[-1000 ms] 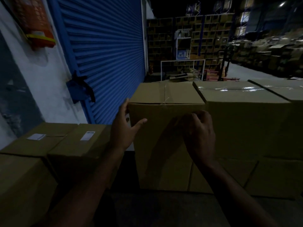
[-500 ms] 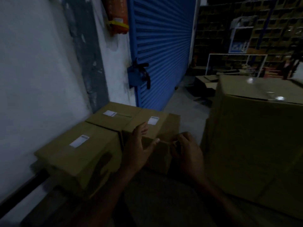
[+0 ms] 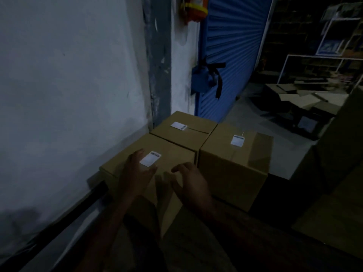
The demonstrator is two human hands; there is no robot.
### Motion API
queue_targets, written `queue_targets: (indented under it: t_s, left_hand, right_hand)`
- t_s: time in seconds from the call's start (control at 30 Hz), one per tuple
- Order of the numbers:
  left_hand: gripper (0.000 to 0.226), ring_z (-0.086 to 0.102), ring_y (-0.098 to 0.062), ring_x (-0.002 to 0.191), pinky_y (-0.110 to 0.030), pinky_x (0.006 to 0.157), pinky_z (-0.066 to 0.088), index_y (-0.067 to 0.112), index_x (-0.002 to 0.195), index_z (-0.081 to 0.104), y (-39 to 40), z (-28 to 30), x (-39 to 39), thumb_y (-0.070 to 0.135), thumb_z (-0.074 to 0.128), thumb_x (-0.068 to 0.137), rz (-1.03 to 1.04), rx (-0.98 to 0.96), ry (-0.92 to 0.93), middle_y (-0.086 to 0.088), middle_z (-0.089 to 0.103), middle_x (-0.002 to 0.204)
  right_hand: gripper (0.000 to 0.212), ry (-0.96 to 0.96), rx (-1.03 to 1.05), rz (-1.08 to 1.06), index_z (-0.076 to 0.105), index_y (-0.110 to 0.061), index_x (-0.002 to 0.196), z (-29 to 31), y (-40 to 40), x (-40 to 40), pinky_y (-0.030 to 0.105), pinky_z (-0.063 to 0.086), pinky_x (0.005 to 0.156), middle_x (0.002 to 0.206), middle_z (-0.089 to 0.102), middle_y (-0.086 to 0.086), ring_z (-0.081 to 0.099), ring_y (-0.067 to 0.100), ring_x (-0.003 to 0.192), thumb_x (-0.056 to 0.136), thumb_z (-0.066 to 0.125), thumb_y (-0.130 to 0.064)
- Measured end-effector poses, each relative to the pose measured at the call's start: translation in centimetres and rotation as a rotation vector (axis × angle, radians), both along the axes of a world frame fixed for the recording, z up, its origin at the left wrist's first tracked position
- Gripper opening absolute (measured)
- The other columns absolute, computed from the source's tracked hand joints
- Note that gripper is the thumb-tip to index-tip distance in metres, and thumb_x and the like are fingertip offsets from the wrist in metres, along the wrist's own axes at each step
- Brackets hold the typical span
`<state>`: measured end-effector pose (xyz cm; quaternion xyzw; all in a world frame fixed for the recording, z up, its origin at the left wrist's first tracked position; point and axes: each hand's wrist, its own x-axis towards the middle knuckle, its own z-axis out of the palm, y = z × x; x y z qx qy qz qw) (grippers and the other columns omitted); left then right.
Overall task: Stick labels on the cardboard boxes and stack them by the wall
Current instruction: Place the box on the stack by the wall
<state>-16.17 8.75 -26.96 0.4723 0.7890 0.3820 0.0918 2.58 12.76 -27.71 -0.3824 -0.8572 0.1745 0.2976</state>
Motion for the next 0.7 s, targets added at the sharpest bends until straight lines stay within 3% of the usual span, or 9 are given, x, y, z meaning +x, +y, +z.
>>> queue_targets:
  t_s: [0.1,0.2,0.3,0.43,0.53,0.63,0.7]
  left_hand:
    - [0.082,0.047,-0.034,0.131,-0.042,0.1,0.042,0.009,0.147,0.041,0.5,-0.6,-3.7,0.04,0.08,0.081,0.042,-0.164,0.032,-0.016,0.049,0.145]
    - [0.098,0.048,-0.038,0.129,-0.049,0.107,0.04,0.01,0.146,0.042,1.2,-2.5,-7.7,0.069,0.072,0.074,0.117,-0.305,0.142,-0.019,0.051,0.143]
    - [0.113,0.048,-0.04,0.129,-0.053,0.11,0.036,0.012,0.145,0.042,1.3,-2.8,-9.1,0.089,0.059,0.064,0.178,-0.369,0.206,-0.019,0.051,0.141]
    - [0.121,0.041,-0.041,0.132,-0.052,0.107,0.033,0.016,0.151,0.031,1.0,-1.4,-8.6,0.091,0.06,0.061,0.227,-0.474,0.221,-0.017,0.046,0.146]
    - [0.129,0.04,-0.04,0.132,-0.051,0.104,0.036,0.021,0.154,0.028,0.3,-2.1,-8.5,0.099,0.053,0.054,0.17,-0.51,0.127,-0.014,0.045,0.147]
    - [0.133,0.051,-0.036,0.128,-0.047,0.103,0.042,0.019,0.152,0.033,-1.2,-2.6,-6.7,0.102,0.05,0.05,0.087,-0.491,-0.005,-0.01,0.049,0.147]
    - [0.131,0.056,-0.035,0.122,-0.046,0.099,0.047,0.016,0.148,0.039,-2.2,-2.5,-4.7,0.101,0.054,0.049,0.085,-0.48,-0.059,-0.011,0.053,0.142]
  right_hand:
    - [0.036,-0.125,-0.028,0.071,0.061,-0.02,0.123,-1.2,-0.1,-2.2,0.034,0.041,0.096,0.128,0.057,0.003,0.046,0.023,0.12,0.09,0.059,-0.033]
    - [0.04,-0.209,-0.066,0.064,0.059,-0.018,0.128,-2.1,-0.5,-3.0,0.037,0.04,0.103,0.135,0.052,0.005,0.04,0.026,0.126,0.09,0.061,-0.033]
    - [0.043,-0.204,-0.081,0.014,0.056,-0.021,0.131,-2.4,-1.1,-3.0,0.037,0.038,0.108,0.142,0.045,0.002,0.033,0.023,0.131,0.093,0.059,-0.038]
    - [0.039,-0.118,-0.167,-0.112,0.056,-0.026,0.131,-2.3,-1.8,-2.5,0.036,0.036,0.11,0.149,0.037,0.004,0.03,0.024,0.139,0.094,0.06,-0.038]
    - [0.041,-0.071,-0.274,-0.216,0.053,-0.029,0.129,-2.8,-2.0,-1.6,0.033,0.041,0.105,0.155,0.026,0.006,0.032,0.024,0.14,0.09,0.064,-0.04]
    - [0.048,-0.057,-0.32,-0.31,0.05,-0.026,0.132,-3.0,-2.0,-0.1,0.03,0.049,0.092,0.144,0.04,0.006,0.051,0.021,0.12,0.09,0.063,-0.043]
    - [0.046,-0.079,-0.32,-0.327,0.049,-0.026,0.132,-2.9,-2.2,1.2,0.029,0.048,0.085,0.134,0.048,0.004,0.052,0.019,0.114,0.091,0.061,-0.045]
